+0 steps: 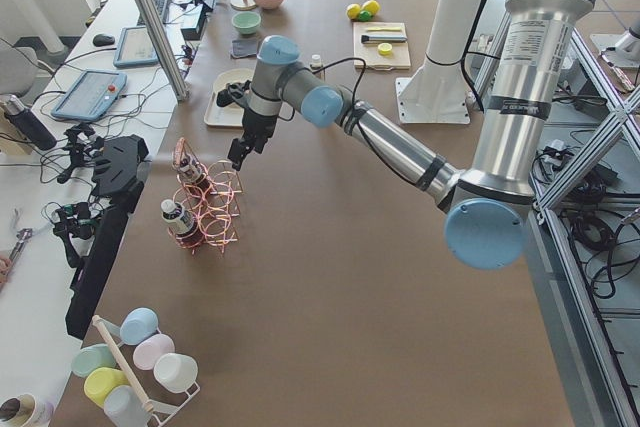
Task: Place tea on tray
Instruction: 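Open the left gripper and withdraw the left arm while the right arm approaches, then lower the right gripper over the bottle cap and grasp the bottle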
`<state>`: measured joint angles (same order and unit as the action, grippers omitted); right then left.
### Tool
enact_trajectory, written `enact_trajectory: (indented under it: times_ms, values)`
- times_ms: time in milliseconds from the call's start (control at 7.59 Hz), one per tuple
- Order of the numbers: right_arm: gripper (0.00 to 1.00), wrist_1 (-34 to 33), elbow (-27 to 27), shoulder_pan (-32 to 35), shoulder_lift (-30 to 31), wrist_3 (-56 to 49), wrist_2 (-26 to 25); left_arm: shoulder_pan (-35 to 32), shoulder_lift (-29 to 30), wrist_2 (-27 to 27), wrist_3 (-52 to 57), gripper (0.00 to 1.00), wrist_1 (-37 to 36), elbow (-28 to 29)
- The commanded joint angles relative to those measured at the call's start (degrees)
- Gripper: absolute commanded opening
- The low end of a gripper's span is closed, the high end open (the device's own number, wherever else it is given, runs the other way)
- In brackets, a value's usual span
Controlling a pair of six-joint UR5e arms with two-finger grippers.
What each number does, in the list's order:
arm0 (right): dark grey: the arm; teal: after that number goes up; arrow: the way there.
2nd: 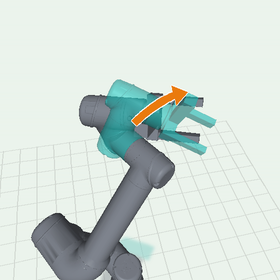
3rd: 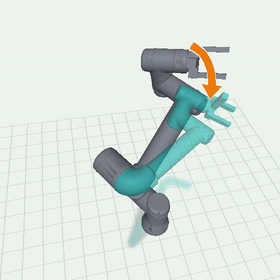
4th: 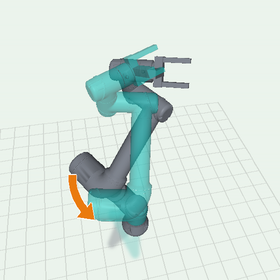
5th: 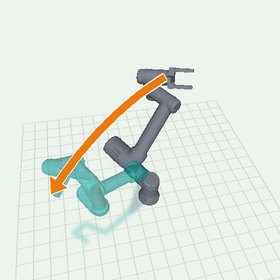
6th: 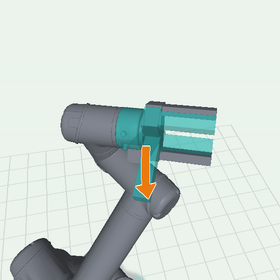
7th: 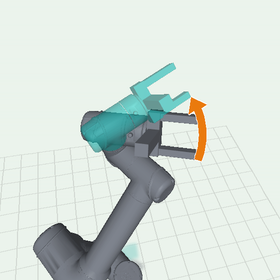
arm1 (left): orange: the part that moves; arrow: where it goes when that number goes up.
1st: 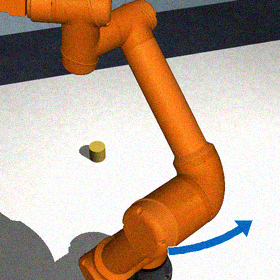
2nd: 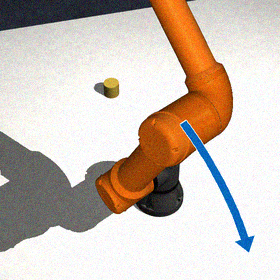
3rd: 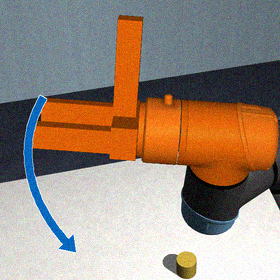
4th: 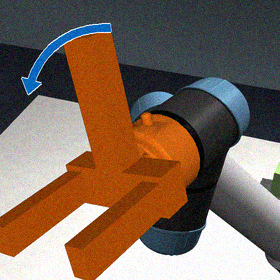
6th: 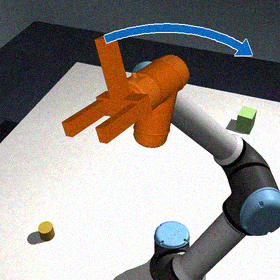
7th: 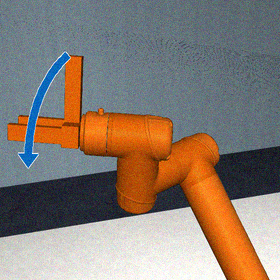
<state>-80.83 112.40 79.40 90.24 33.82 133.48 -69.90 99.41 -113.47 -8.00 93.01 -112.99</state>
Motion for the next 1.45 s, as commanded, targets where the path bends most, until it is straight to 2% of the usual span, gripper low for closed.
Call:
enact_trajectory:
  times_ms: [0,264,395,659,791,1054,1186,1318]
  values:
    - [1.0,-0.12,3.87,-10.8,-11.44,23.67,-0.15,-6.03,-6.67,-5.7,6.67,0.98,16.72,10.65]
    - [1.0,-0.99,4.5,-19.93,-20.84,37.56,-1.9,-7.78,-9.57,-5.8,7.55,0.98,19.57,12.18]
    - [1.0,-6.65,4.93,-25.72,-27.68,42.42,-6.96,-9.27,-10.72,-5.8,9.38,0.98,19.49,12.35]
    - [1.0,-31.71,6.52,-41.35,-46.63,44.93,-25.01,-10.77,-12.31,-8.5,9.58,0.98,19.58,12.27]
    - [1.0,-37.24,6.52,-47.43,-50.56,45.37,-31.9,-11.31,-13.01,-9.83,9.58,0.98,19.58,12.27]
    - [1.0,-37.47,6.0,-54.75,-50.6,48.87,-38.78,-11.31,-13.1,-10.19,9.49,0.98,19.49,12.27]
    - [1.0,-37.3,4.95,-57.4,-50.78,49.32,-43.78,-11.31,-13.11,-10.19,9.49,0.98,19.49,12.27]
    - [1.0,-36.86,3.89,-58.29,-50.78,49.5,-45.75,-11.31,-13.11,-10.19,9.4,0.98,19.49,12.27]
